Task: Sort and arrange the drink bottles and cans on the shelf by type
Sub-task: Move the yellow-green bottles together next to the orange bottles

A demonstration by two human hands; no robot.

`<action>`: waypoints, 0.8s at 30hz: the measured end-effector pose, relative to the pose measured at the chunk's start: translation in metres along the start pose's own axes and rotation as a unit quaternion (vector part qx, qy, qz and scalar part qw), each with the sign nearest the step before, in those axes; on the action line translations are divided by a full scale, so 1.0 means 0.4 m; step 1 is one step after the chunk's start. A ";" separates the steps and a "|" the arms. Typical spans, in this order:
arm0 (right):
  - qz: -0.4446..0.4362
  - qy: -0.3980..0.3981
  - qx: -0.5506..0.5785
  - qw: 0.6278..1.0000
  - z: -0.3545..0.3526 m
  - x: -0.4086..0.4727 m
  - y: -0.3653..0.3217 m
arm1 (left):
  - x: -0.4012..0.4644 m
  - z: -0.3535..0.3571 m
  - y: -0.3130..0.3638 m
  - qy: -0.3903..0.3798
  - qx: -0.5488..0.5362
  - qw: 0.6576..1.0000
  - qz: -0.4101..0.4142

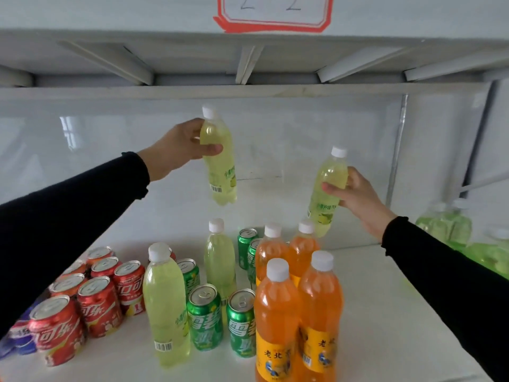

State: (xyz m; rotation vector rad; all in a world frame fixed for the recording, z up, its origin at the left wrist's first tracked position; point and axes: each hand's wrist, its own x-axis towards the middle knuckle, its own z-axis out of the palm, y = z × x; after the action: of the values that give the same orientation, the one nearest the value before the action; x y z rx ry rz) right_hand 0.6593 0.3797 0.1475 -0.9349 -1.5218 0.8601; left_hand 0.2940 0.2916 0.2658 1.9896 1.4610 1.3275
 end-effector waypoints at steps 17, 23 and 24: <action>-0.018 -0.040 -0.099 0.994 -0.351 -0.374 -0.123 | -0.100 0.442 0.366 -0.210 0.003 0.964 0.161; 0.007 -0.085 -0.087 0.993 -0.488 -0.429 -0.058 | -0.129 0.600 0.433 -0.281 0.040 0.951 0.125; 0.013 -0.094 -0.083 0.992 -0.500 -0.437 -0.044 | -0.142 0.626 0.432 -0.305 0.040 0.946 0.102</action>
State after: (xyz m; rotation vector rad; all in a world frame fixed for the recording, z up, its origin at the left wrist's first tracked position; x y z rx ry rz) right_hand 0.8711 0.2209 0.1178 -1.0187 -1.7677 0.8686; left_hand 0.5959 0.2309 0.2353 2.3635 1.0454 0.6149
